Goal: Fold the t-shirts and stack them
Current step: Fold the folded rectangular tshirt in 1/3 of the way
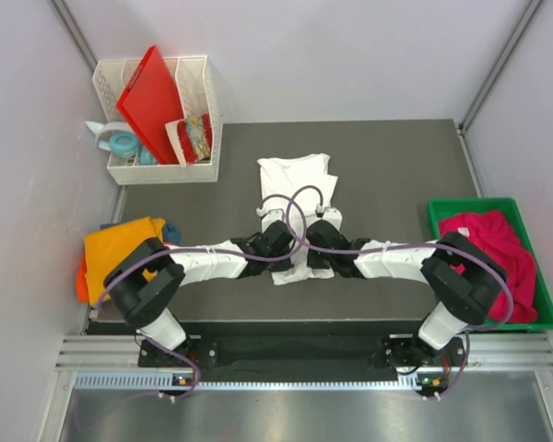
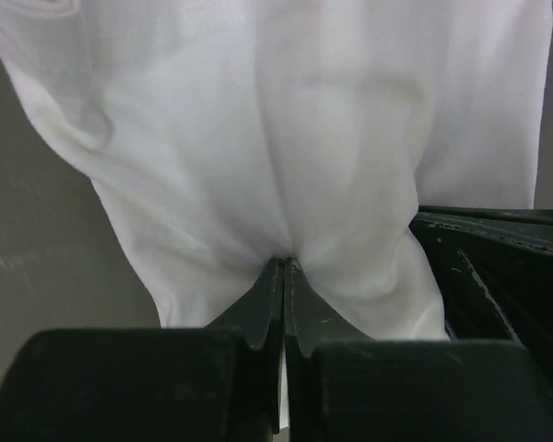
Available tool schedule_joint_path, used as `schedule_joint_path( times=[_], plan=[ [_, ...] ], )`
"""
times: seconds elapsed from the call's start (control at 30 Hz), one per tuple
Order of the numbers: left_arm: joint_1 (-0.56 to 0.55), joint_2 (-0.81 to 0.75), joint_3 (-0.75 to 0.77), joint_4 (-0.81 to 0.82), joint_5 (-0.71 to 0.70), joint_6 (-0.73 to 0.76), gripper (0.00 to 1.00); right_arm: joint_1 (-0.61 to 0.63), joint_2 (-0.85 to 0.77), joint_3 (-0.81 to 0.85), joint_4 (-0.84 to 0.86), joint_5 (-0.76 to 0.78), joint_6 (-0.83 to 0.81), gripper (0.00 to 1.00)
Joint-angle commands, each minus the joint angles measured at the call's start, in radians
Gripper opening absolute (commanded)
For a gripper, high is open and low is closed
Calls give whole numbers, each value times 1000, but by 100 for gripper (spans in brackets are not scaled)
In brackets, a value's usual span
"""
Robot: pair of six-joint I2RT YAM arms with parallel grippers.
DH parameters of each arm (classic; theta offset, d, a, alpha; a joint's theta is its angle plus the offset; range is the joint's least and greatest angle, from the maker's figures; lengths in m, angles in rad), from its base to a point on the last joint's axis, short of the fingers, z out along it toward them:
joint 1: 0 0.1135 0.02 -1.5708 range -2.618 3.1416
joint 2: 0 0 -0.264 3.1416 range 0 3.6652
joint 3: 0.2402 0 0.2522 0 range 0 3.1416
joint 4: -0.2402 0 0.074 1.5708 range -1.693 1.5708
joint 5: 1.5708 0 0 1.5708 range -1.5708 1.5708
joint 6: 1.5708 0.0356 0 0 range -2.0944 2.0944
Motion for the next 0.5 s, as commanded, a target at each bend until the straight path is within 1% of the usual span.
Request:
schedule_joint_path(
  times=[0.0,0.13,0.27,0.3,0.33,0.47],
  plan=[
    [-100,-71,-107,-267,32,-79,0,116,-22,-129,-242,-81,98,0],
    [-149,-180,-164,-359,-28,-168,0,158,-99,-170,-294,-41,155,0],
    [-157,-295,-202,-444,-94,-220,0,161,-180,-207,-357,-10,190,0],
    [-157,-304,-209,-477,-108,-226,0,160,-189,-210,-365,-8,192,0],
    [-157,-315,-210,-488,-129,-235,0,160,-199,-215,-372,-7,195,0],
    [-157,-307,-209,-513,-143,-239,0,167,-222,-229,-374,-15,195,0]
  ],
)
